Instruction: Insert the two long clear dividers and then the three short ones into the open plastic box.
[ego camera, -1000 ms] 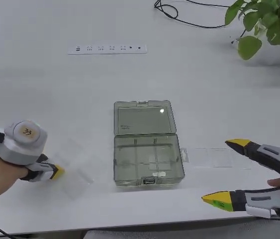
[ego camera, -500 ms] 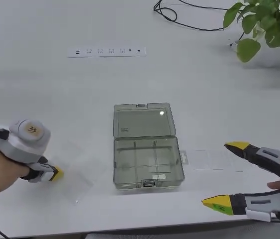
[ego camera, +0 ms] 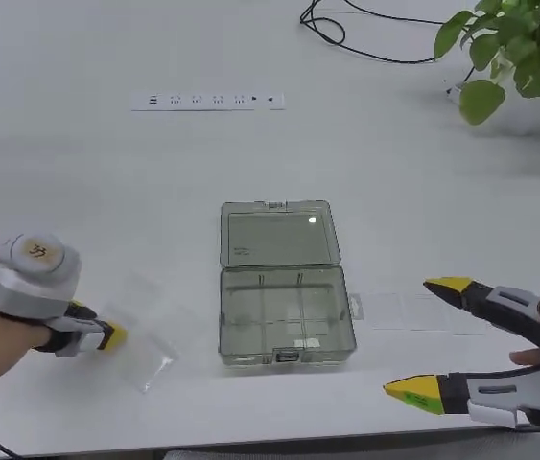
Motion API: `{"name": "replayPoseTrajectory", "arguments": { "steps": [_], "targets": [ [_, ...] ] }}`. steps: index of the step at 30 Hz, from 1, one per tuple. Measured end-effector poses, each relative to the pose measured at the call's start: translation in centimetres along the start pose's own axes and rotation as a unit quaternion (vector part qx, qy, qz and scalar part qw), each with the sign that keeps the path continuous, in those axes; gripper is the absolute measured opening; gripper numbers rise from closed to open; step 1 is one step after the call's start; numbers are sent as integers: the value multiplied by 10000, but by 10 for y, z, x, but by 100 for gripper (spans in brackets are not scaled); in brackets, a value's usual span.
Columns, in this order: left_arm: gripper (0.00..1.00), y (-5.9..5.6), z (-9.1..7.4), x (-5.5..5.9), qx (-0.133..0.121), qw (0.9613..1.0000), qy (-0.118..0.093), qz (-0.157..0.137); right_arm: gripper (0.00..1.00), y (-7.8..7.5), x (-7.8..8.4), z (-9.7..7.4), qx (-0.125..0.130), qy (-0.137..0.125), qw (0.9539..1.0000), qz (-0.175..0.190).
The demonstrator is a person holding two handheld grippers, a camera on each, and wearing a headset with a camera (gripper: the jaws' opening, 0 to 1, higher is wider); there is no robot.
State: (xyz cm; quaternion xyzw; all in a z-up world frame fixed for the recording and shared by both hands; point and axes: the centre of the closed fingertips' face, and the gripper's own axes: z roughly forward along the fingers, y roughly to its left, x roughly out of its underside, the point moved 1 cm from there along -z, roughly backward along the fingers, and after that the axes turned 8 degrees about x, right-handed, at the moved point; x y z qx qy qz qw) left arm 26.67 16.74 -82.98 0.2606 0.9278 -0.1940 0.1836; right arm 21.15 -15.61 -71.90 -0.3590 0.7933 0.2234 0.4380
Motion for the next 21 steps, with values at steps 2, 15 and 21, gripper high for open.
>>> {"name": "replayPoseTrajectory", "arguments": {
  "steps": [2, 15, 21],
  "targets": [
    [30, -6, -3, -7, 133, 9989, -355, -269, 80, 1, -5, 0, -11, -35, 10000, -16],
    [30, -72, -41, -60, 868, 9713, -2069, -790, 65, 23, -66, 17, -78, -702, 9965, 439],
    [30, -127, -47, -87, 1420, 9508, -2655, -728, 49, 41, -99, 32, -200, -990, 9909, 895]
  ]
}}
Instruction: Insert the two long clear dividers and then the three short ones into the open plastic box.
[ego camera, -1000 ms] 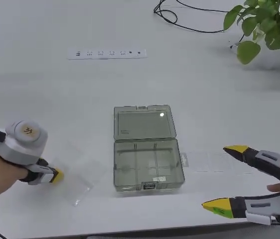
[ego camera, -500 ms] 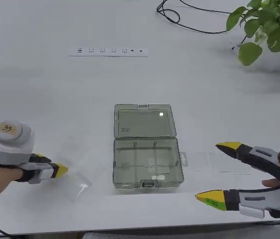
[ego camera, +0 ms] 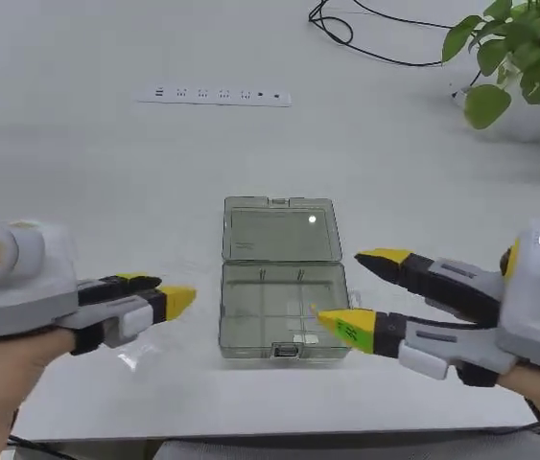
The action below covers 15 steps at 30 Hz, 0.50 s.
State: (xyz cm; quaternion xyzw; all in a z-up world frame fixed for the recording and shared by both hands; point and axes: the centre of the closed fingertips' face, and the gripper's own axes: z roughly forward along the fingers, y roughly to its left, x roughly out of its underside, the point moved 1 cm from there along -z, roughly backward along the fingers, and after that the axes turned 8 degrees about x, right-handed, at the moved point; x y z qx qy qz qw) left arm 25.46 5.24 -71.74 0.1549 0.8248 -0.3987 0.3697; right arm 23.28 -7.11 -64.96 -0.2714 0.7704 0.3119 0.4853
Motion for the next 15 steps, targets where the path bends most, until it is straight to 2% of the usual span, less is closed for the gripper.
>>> {"name": "replayPoseTrajectory", "arguments": {
  "steps": [1, 3, 6, 7, 9, 12, 15],
  "targets": [
    [30, -8, 3, -1, 86, 9999, -70, -43, 45, 4, -4, 3, -61, -94, 9999, 26],
    [30, -25, 9, -5, 294, 9994, -185, -56, 41, 5, -8, 8, 34, -152, 9999, 64],
    [30, -44, 16, -9, 484, 9985, -259, 50, 36, 3, -8, 14, 197, -134, 9995, 214],
    [30, -48, 18, -10, 512, 9982, -291, 64, 33, 1, -8, 16, 284, -162, 9991, 277],
    [30, -54, 20, -13, 557, 9978, -349, 84, 30, 0, -5, 17, 384, -44, 9982, 463],
    [30, -64, 25, -15, 656, 9969, -429, 120, 27, 2, -3, 20, 426, 15, 9968, 674],
    [30, -69, 27, -15, 697, 9964, -443, 162, 23, 4, 1, 22, 507, 92, 9969, 602]
  ]
}}
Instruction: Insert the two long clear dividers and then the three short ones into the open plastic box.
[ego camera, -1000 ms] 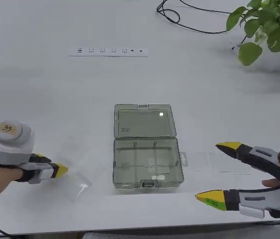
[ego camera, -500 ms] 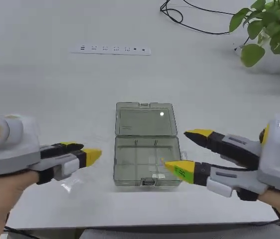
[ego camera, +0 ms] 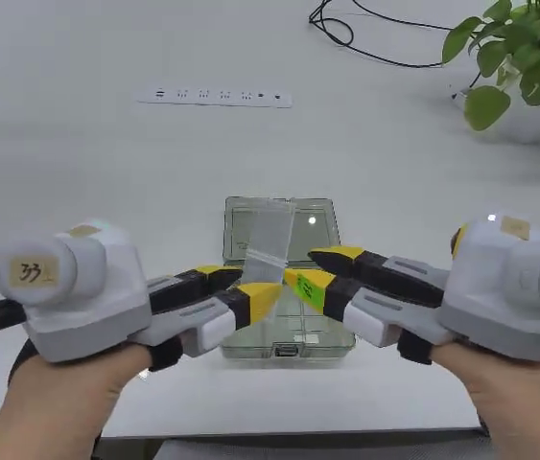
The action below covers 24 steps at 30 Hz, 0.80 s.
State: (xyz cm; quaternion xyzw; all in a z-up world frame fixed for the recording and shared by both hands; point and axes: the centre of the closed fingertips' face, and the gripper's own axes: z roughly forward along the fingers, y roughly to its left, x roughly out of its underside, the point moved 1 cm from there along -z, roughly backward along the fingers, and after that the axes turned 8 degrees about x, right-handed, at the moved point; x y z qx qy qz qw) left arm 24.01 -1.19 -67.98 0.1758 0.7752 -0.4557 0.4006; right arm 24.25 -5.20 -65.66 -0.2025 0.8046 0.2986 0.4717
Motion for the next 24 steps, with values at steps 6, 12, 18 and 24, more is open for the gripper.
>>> {"name": "replayPoseTrajectory", "arguments": {
  "steps": [6, 12, 18, 24],
  "targets": [
    [30, -5, 2, 1, 31, 9998, 90, 151, 15, -2, -1, 3, 110, 16, 9995, 286],
    [30, -8, 3, 0, 26, 9991, 188, 368, 13, 0, 2, 8, 165, 116, 9991, 369],
    [30, -7, 4, 1, 4, 9990, 199, 395, 8, 1, 2, 8, 232, 113, 9985, 480],
    [30, -8, 6, 0, -30, 9988, 176, 459, 7, 0, 5, 9, 388, 212, 9962, 744]
  ]
}}
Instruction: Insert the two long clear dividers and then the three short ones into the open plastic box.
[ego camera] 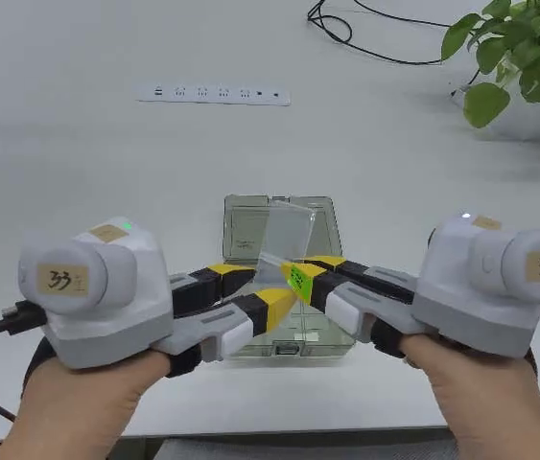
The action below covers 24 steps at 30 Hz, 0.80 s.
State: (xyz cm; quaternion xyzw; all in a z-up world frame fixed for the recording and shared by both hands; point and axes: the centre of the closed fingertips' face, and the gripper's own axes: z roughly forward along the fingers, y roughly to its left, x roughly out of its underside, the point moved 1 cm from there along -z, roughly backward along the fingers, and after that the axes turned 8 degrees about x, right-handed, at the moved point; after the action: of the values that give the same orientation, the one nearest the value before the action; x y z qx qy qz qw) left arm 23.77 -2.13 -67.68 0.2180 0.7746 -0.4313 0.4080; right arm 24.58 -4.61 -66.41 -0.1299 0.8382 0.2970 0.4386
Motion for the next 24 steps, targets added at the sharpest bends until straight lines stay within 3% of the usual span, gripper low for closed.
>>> {"name": "replayPoseTrajectory", "arguments": {
  "steps": [5, 11, 16, 24],
  "targets": [
    [33, -2, 2, 0, 70, 10000, -3, -25, 6, -2, -1, 0, 63, -3, 9999, 115],
    [34, -3, 0, 1, 146, 9998, 59, 154, 6, -4, -3, 0, 42, 57, 9999, 151],
    [42, 4, -7, 6, 154, 9995, 104, 255, 6, -14, -11, -1, 137, 73, 9996, 243],
    [57, 12, -20, 14, 257, 9953, 245, 905, 7, -45, -5, 2, 520, 593, 9955, 526]
  ]
}}
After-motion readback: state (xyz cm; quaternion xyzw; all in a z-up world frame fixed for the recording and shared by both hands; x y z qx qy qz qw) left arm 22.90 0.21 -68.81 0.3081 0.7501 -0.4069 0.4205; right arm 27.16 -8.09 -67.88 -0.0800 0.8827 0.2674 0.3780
